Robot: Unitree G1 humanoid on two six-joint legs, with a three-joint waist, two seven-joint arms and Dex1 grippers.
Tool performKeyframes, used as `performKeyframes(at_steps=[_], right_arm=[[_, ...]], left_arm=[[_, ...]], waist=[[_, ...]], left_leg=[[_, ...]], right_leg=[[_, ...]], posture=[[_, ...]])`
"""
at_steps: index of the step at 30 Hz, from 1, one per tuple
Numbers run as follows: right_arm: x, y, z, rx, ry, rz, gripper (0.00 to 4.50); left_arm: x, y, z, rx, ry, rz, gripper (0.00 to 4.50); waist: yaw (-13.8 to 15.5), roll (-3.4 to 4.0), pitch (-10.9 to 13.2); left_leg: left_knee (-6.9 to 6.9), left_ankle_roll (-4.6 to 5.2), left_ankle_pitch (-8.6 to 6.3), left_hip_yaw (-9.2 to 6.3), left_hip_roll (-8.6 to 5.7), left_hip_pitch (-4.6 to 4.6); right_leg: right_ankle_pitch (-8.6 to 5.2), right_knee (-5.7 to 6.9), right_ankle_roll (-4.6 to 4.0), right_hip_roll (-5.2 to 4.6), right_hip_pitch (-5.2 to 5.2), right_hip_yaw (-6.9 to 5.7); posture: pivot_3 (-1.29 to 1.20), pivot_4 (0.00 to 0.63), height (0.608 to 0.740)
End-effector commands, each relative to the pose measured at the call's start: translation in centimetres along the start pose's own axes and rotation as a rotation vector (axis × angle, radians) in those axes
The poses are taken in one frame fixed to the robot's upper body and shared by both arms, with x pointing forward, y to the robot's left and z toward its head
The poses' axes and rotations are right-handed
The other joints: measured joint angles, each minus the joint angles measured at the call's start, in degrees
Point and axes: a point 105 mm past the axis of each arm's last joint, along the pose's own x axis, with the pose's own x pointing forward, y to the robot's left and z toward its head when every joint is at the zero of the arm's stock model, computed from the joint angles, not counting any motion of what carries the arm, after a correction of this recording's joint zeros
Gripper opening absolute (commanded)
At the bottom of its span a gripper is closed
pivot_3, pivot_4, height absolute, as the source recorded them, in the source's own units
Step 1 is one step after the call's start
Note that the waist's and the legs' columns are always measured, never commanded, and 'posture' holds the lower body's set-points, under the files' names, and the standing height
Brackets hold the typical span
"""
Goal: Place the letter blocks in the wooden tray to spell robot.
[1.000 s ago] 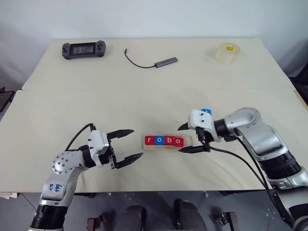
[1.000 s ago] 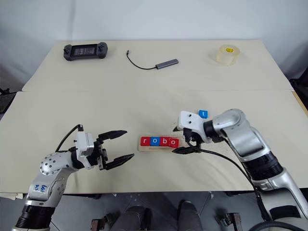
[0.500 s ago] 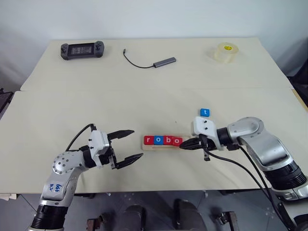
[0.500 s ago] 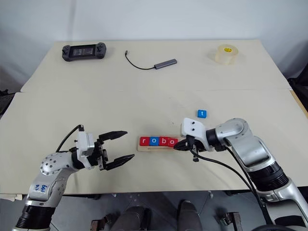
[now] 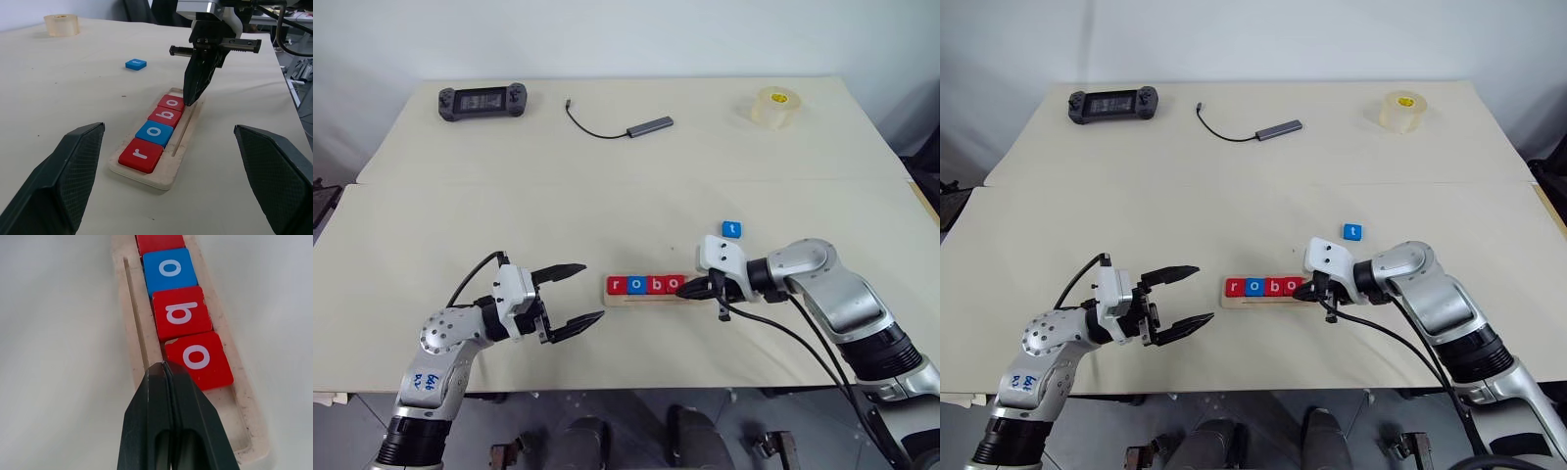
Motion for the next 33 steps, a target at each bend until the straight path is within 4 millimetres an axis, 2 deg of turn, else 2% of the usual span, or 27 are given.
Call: performKeyframes(at_steps=[1,4,7,11,13,15,18,19,21,24,27,30,33], right_arm=[[-1.1,-0.3,1.7,-0.049,-0.057,-0.022,0.03],[-2.7,0.0,1.9,-0.023,-0.105,-0.042,0.03],[-4.9,0.4,0.8,0.058,-0.155,-0.128,0.61],[-8.1,-0.8,-1.5,0.121,-0.223,-0.431,1.94],[-9.6,0.1,-2.5,0.108,-0.295,-0.501,2.68],[-10.4,0.9,-4.7,0.16,-0.317,-0.561,3.25],[-11.5,1.7,-7.6,0.162,-0.258,-0.665,4.31],[-11.8,2.1,-8.4,0.156,-0.234,-0.687,4.45],[-12.4,2.7,-9.5,0.165,-0.213,-0.713,4.45],[-12.8,3.0,-10.5,0.196,-0.209,-0.73,4.45],[-12.2,2.4,-9.8,0.232,-0.27,-0.735,4.45],[-11.2,-0.1,-8.3,0.299,-0.339,-0.774,4.45],[-10.1,-1.9,-7.3,0.332,-0.336,-0.775,4.45]], left_arm=[[0.2,-0.2,0.9,0.028,-0.028,-0.01,4.5],[0.2,-0.2,0.9,0.027,-0.029,-0.01,4.5],[0.1,-0.1,0.7,0.025,-0.027,-0.011,4.5],[-0.1,0.3,0.6,0.024,-0.024,-0.011,4.5],[-0.1,0.6,0.5,0.015,-0.021,-0.01,4.5],[-0.1,0.7,0.2,0.004,-0.016,-0.015,4.5],[0.1,1.0,0.2,0.001,-0.02,-0.026,4.5],[0.0,1.3,0.2,0.002,-0.019,-0.028,4.5],[-0.1,1.7,0.2,0.006,-0.016,-0.031,4.5],[-0.3,2.1,0.2,0.014,-0.009,-0.041,4.5],[-0.2,2.3,0.3,0.025,-0.012,-0.042,4.5],[0.0,2.2,0.3,0.028,-0.021,-0.033,4.5],[0.2,2.0,0.2,0.028,-0.026,-0.029,4.5]], waist=[[0.0,0.0,0.0],[0.2,0.0,0.0],[0.9,-0.01,0.0],[1.5,-0.03,0.0],[1.6,-0.03,0.0],[1.5,-0.03,0.0],[1.4,-0.03,0.0],[1.4,-0.03,0.0],[1.3,-0.02,0.0],[1.0,-0.01,0.0],[0.8,-0.02,0.0],[0.3,-0.02,0.0],[0.1,0.0,0.0]], left_leg=[[0.0,0.0,0.0,0.0,0.0,0.0],[0.0,0.0,0.0,0.0,0.0,-0.01],[0.0,0.0,0.0,-0.03,-0.01,-0.02],[-0.02,0.01,-0.01,-0.04,-0.02,-0.01],[-0.01,0.01,0.0,0.02,-0.04,0.01],[-0.02,0.01,0.0,0.02,-0.01,0.06],[-0.02,0.02,0.0,0.06,-0.03,0.1],[-0.01,0.04,0.01,0.1,-0.05,0.12],[-0.01,0.04,0.02,0.12,-0.05,0.16],[-0.01,0.03,0.02,0.21,0.01,0.22],[-0.01,0.02,0.03,0.21,0.04,0.24],[-0.01,0.0,0.04,0.21,0.05,0.26],[-0.01,-0.04,0.06,0.18,0.06,0.27]], right_leg=[[0.0,0.0,0.0,0.0,0.0,0.0],[0.0,-0.01,0.0,-0.01,0.0,0.0],[0.0,-0.04,0.0,-0.02,0.02,-0.02],[0.0,-0.08,0.0,-0.02,0.06,-0.05],[0.0,-0.03,0.0,-0.02,0.06,-0.01],[0.0,-0.01,0.0,0.03,0.1,-0.02],[0.0,0.04,0.0,0.03,0.11,0.01],[0.0,0.08,0.01,0.01,0.11,0.06],[0.0,0.12,0.01,0.02,0.11,0.07],[0.0,0.16,0.01,0.07,0.11,0.16],[0.0,0.17,0.01,0.1,0.11,0.18],[0.0,0.18,0.0,0.08,0.1,0.21],[-0.01,0.18,-0.02,0.07,0.09,0.21]], posture=[[0.0,0.15,0.74],[0.0,0.15,0.74],[0.0,0.15,0.74],[0.0,0.15,0.74],[0.0,0.15,0.74],[0.0,0.15,0.74],[0.0,0.15,0.74],[0.0,0.15,0.74],[0.0,0.15,0.74],[0.0,0.15,0.74],[0.0,0.15,0.74],[0.0,0.15,0.74],[0.0,0.15,0.74]])
